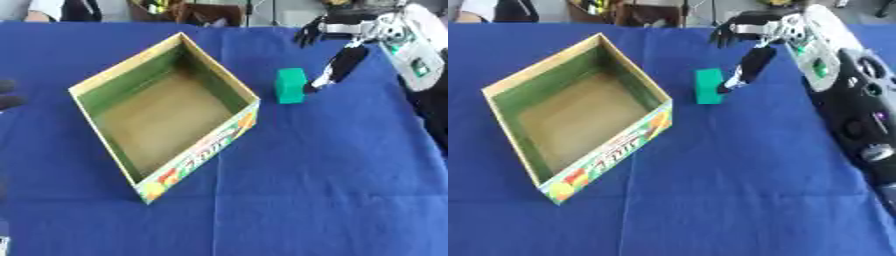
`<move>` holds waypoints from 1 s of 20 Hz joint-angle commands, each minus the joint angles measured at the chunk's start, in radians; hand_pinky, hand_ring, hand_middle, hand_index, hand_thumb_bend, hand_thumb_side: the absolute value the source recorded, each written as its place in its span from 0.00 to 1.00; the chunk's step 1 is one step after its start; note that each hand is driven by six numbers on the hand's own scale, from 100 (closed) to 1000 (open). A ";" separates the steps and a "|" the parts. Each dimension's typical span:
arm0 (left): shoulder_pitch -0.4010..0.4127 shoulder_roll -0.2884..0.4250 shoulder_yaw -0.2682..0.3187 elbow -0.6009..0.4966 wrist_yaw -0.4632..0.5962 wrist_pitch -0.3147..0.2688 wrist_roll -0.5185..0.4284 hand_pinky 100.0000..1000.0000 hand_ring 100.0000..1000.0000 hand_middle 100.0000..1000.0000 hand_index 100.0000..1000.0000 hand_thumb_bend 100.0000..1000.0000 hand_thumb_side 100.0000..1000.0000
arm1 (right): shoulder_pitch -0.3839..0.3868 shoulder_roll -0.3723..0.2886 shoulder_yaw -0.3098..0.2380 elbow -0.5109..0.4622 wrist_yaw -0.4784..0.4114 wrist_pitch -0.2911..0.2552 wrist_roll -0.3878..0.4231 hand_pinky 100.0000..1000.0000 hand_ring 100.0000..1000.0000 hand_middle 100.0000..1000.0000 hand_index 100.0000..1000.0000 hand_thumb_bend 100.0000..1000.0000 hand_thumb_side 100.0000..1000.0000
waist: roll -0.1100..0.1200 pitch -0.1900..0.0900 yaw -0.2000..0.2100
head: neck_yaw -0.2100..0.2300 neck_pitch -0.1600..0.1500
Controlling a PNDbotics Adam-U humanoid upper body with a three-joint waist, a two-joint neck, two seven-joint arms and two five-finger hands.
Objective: Pick up objects on the table and place them in the box.
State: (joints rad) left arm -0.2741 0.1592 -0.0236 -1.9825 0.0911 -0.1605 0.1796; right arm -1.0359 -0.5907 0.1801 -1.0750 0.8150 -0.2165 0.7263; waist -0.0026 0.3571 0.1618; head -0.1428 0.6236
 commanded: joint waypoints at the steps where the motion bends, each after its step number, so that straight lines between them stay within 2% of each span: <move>1: -0.014 0.018 -0.002 -0.017 0.003 0.000 -0.003 0.63 0.66 0.70 0.82 0.00 1.00 | -0.026 -0.005 -0.012 0.027 0.029 -0.019 -0.020 0.81 0.81 0.74 0.89 0.55 0.32 | 0.000 -0.016 0.002 | -0.005 -0.012; 8: -0.017 0.015 -0.004 -0.017 0.003 0.001 -0.007 0.63 0.66 0.70 0.82 0.00 1.00 | -0.030 0.013 -0.012 0.068 0.064 -0.032 -0.057 0.81 0.81 0.73 0.88 0.55 0.32 | 0.000 -0.010 0.006 | -0.012 -0.016; 15: -0.020 0.013 -0.004 -0.017 0.004 0.000 -0.009 0.63 0.66 0.70 0.82 0.00 1.00 | -0.025 0.026 -0.003 0.089 0.101 -0.035 -0.104 0.79 0.79 0.70 0.84 0.50 0.34 | 0.001 0.000 0.013 | -0.020 -0.019; 20: -0.019 0.012 -0.004 -0.017 0.004 0.002 -0.011 0.63 0.66 0.70 0.82 0.00 1.00 | -0.026 0.029 -0.002 0.093 0.113 -0.039 -0.140 0.78 0.77 0.63 0.74 0.42 0.35 | 0.002 0.002 0.013 | -0.023 -0.016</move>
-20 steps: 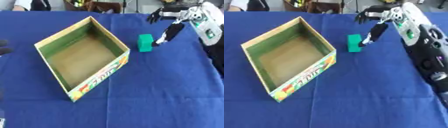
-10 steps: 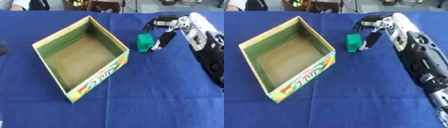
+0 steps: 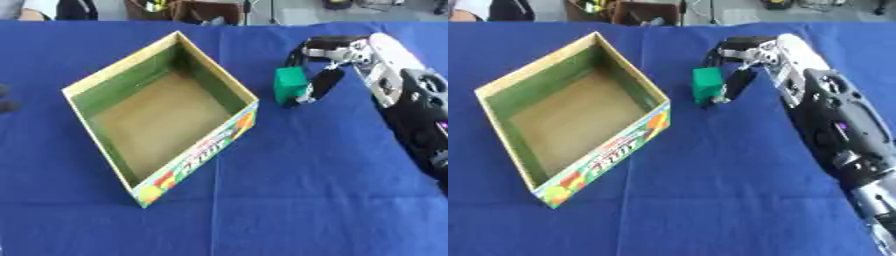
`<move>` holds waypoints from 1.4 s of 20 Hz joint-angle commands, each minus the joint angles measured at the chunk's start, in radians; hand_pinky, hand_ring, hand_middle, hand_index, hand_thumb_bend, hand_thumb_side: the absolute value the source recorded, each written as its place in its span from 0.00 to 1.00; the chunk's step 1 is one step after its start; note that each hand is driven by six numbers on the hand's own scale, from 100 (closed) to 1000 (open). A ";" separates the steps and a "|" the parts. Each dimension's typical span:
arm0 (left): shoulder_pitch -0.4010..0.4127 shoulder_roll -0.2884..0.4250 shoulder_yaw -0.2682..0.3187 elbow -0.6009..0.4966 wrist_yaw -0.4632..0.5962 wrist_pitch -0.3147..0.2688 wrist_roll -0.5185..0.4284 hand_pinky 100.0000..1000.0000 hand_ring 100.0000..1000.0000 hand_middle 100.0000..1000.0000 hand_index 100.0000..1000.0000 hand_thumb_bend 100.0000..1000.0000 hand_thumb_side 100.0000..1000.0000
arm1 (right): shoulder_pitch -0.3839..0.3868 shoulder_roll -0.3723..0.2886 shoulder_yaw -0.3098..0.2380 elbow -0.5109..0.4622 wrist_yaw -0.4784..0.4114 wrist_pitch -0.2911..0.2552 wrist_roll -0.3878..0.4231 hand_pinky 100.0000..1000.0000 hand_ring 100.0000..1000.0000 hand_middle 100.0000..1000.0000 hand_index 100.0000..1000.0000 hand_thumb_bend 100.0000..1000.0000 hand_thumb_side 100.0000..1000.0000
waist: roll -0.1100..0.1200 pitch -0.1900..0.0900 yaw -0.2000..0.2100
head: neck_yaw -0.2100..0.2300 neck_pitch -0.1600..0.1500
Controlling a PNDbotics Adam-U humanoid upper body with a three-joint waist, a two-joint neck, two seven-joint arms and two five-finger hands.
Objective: Pick up objects on the table and place them in the box.
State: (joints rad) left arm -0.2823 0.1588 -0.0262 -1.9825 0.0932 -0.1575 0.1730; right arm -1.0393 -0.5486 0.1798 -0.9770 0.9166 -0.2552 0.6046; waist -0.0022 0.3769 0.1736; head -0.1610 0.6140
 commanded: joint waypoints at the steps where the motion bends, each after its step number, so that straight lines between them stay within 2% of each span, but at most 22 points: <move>1: -0.011 0.013 -0.001 -0.017 0.002 -0.001 -0.004 0.63 0.66 0.70 0.82 0.00 1.00 | -0.023 -0.012 -0.002 -0.004 0.012 -0.001 -0.024 0.77 0.77 0.62 0.72 0.40 0.34 | 0.002 -0.017 0.001 | -0.004 -0.006; 6: -0.011 0.011 -0.001 -0.017 0.002 -0.001 -0.006 0.64 0.66 0.69 0.82 0.00 1.00 | -0.020 -0.010 -0.001 0.003 0.013 0.000 -0.032 0.77 0.75 0.57 0.68 0.33 0.31 | 0.003 -0.017 0.002 | -0.005 -0.007; 7: -0.011 0.011 -0.001 -0.017 0.002 -0.001 -0.006 0.64 0.66 0.69 0.82 0.00 1.00 | -0.020 -0.010 -0.001 0.004 0.011 0.000 -0.032 0.76 0.74 0.55 0.66 0.28 0.29 | 0.004 -0.016 0.002 | -0.005 -0.007; 10: -0.010 0.011 0.000 -0.017 0.001 -0.001 -0.006 0.64 0.66 0.69 0.82 0.00 1.00 | -0.019 -0.011 -0.004 0.001 -0.005 -0.002 -0.033 0.76 0.71 0.50 0.61 0.23 0.29 | 0.004 -0.017 0.001 | -0.005 -0.003; 13: -0.008 0.012 0.000 -0.017 0.000 0.000 -0.006 0.64 0.66 0.69 0.82 0.00 1.00 | -0.022 -0.018 -0.004 -0.014 -0.032 -0.002 -0.029 0.75 0.67 0.43 0.54 0.15 0.30 | 0.003 -0.019 -0.003 | -0.001 0.001; 19: -0.006 0.014 0.000 -0.017 0.000 0.003 -0.006 0.64 0.66 0.69 0.82 0.00 1.00 | -0.027 -0.037 -0.008 -0.059 -0.086 0.016 -0.035 0.72 0.61 0.35 0.44 0.08 0.37 | 0.001 -0.028 -0.009 | 0.003 0.004; 25: -0.006 0.016 0.000 -0.017 0.001 0.004 -0.007 0.64 0.66 0.69 0.82 0.00 1.00 | -0.031 -0.053 -0.009 -0.113 -0.135 0.038 -0.051 0.71 0.57 0.31 0.40 0.00 0.41 | 0.001 -0.038 -0.011 | 0.006 0.006; 28: -0.005 0.017 0.000 -0.017 0.001 0.005 -0.008 0.64 0.66 0.69 0.82 0.00 1.00 | -0.035 -0.064 -0.019 -0.153 -0.173 0.054 -0.049 0.71 0.57 0.30 0.40 0.00 0.42 | 0.001 -0.041 -0.012 | 0.007 0.007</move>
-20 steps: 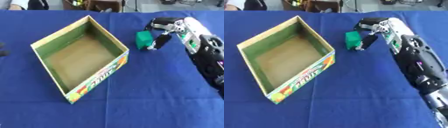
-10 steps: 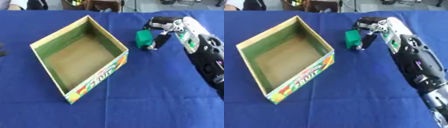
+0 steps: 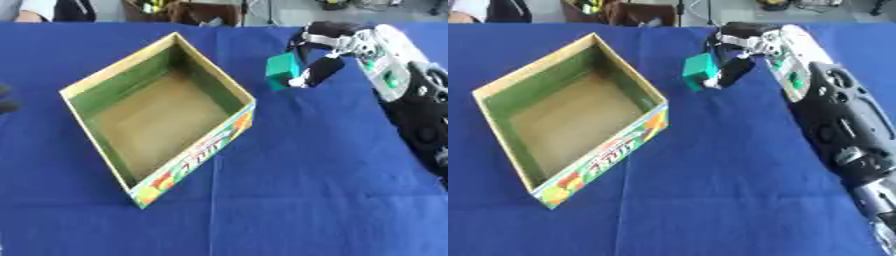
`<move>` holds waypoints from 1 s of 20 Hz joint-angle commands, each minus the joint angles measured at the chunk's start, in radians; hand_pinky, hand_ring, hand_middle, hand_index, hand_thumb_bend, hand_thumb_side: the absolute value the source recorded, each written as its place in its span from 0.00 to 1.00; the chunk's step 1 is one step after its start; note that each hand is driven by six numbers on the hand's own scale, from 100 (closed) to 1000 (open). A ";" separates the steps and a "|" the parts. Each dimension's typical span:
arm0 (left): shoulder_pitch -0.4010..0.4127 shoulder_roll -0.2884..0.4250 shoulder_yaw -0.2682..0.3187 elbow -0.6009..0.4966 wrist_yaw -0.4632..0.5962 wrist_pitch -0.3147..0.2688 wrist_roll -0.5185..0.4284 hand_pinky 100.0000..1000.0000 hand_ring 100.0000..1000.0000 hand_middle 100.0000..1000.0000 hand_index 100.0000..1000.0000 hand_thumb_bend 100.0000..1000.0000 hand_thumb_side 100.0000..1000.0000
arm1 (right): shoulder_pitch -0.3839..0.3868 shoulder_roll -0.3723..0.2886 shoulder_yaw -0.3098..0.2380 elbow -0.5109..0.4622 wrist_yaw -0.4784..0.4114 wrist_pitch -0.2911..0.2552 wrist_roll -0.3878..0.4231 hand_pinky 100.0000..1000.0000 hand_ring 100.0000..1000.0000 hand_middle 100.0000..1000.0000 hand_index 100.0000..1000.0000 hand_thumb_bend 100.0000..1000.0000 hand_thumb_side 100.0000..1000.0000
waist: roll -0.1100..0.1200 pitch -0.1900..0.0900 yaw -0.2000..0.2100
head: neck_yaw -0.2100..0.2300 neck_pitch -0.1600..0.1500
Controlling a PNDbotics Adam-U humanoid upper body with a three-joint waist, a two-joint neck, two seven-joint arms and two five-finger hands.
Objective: Pick up objects on the table and place them in the box.
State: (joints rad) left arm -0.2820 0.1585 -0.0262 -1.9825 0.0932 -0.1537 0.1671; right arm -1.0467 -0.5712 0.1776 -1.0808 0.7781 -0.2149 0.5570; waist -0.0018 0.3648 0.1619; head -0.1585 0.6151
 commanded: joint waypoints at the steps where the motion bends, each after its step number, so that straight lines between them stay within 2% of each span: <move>1: -0.005 0.018 0.000 -0.017 0.001 0.001 -0.002 0.64 0.66 0.69 0.82 0.00 1.00 | -0.030 -0.045 -0.020 -0.064 -0.049 0.020 0.001 0.71 0.57 0.30 0.40 0.00 0.42 | 0.000 -0.030 -0.001 | 0.005 0.007; 5: -0.005 0.020 0.000 -0.017 0.002 0.001 -0.002 0.64 0.66 0.69 0.82 0.00 1.00 | -0.041 -0.057 -0.020 -0.127 -0.098 0.049 0.007 0.69 0.54 0.26 0.35 0.00 0.43 | -0.002 -0.033 -0.001 | 0.004 0.006; 8: -0.005 0.019 -0.001 -0.017 0.002 0.002 -0.003 0.64 0.66 0.69 0.82 0.00 1.00 | -0.047 -0.056 -0.014 -0.148 -0.103 0.079 0.002 0.67 0.51 0.24 0.32 0.00 0.43 | -0.003 -0.032 0.001 | 0.001 0.003; 12: -0.007 0.022 0.001 -0.017 0.001 0.001 -0.001 0.64 0.66 0.69 0.82 0.00 1.00 | -0.061 -0.051 -0.007 -0.185 -0.125 0.088 -0.009 0.67 0.51 0.23 0.31 0.00 0.44 | -0.006 -0.033 0.006 | -0.001 -0.003; 16: -0.007 0.023 -0.001 -0.017 0.001 0.003 -0.002 0.64 0.66 0.69 0.82 0.00 1.00 | -0.093 -0.028 0.011 -0.224 -0.149 0.098 -0.013 0.67 0.51 0.23 0.31 0.00 0.47 | -0.011 -0.038 0.013 | -0.008 0.000; 20: -0.007 0.022 -0.004 -0.017 0.003 0.003 -0.004 0.64 0.66 0.69 0.82 0.00 1.00 | -0.131 0.021 0.030 -0.234 -0.152 0.101 -0.005 0.67 0.51 0.23 0.31 0.00 0.47 | -0.014 -0.042 0.026 | -0.023 0.000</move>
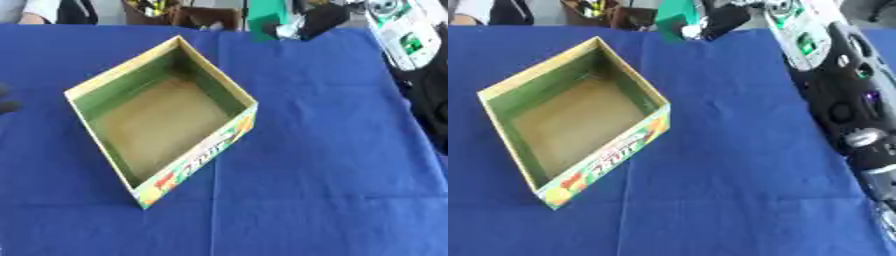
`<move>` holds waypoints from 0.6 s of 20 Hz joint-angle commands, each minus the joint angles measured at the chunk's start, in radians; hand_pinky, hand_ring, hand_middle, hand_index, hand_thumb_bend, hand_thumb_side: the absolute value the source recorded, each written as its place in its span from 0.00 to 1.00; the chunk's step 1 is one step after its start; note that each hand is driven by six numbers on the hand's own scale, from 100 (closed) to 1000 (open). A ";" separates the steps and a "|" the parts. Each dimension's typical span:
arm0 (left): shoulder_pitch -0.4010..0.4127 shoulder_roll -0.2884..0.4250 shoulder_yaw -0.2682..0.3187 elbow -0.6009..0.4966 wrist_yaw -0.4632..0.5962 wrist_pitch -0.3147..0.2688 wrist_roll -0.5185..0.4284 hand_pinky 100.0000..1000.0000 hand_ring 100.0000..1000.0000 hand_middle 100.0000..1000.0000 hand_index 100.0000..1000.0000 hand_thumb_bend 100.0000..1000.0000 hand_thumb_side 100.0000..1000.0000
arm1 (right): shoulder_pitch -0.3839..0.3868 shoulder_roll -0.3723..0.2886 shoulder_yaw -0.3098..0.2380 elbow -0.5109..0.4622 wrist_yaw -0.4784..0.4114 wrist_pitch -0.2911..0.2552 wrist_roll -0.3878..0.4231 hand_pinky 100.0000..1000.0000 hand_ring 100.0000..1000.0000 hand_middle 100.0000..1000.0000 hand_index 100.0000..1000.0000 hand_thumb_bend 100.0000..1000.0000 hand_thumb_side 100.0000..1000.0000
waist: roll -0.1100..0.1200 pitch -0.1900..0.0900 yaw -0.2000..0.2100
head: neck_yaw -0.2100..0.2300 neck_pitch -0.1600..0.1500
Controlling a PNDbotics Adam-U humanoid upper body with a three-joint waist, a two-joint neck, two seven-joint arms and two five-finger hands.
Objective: Pick up objects on the table and place them in the box.
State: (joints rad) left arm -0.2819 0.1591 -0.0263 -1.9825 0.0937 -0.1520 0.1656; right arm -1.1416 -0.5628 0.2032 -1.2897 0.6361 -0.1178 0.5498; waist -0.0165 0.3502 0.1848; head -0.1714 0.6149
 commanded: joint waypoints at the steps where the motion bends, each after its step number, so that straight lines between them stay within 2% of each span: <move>1: -0.008 0.021 -0.004 -0.017 0.003 0.002 -0.003 0.64 0.66 0.70 0.82 0.00 1.00 | -0.043 0.026 0.010 -0.024 -0.008 0.004 0.005 0.67 0.51 0.23 0.31 0.00 0.47 | -0.001 -0.028 0.007 | -0.014 0.000; 12: -0.020 0.019 -0.007 -0.017 0.010 -0.016 -0.005 0.64 0.66 0.70 0.82 0.00 1.00 | -0.072 0.180 0.052 0.011 0.043 -0.001 0.021 0.67 0.50 0.22 0.31 0.00 0.44 | -0.007 -0.025 0.041 | -0.033 -0.002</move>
State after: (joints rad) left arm -0.2906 0.1591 -0.0267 -1.9825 0.0999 -0.1619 0.1618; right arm -1.1870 -0.3890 0.2562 -1.2754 0.6661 -0.1178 0.5687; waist -0.0267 0.3500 0.2255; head -0.2006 0.6149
